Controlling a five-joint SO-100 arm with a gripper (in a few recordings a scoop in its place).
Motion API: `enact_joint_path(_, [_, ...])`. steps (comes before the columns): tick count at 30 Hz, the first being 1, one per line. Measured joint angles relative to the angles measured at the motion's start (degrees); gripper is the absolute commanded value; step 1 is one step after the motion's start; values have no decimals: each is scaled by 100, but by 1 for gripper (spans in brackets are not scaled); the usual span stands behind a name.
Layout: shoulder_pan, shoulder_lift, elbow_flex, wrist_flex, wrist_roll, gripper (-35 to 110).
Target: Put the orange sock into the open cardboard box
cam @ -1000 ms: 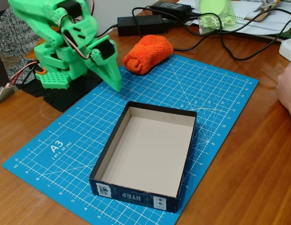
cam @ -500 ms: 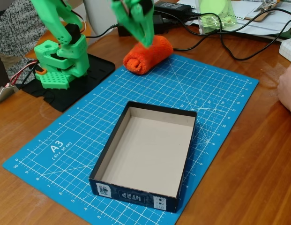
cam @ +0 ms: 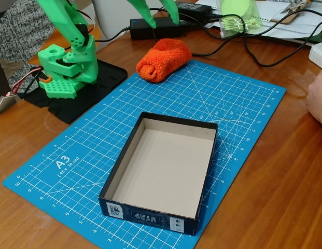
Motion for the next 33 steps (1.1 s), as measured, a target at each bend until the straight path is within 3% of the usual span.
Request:
enact_joint_path(4, [-18, -26, 853, -580, 44, 37])
enact_joint_path(7, [-132, -79, 1046, -571, 343, 51])
enact_joint_path(13, [-747, -554, 1433, -571, 211, 59])
enact_joint_path(25, [-1916, -1415, 2215, -2013, 1213, 58])
enact_joint_path(33, [-1907, -1661, 2197, -2742, 1907, 51])
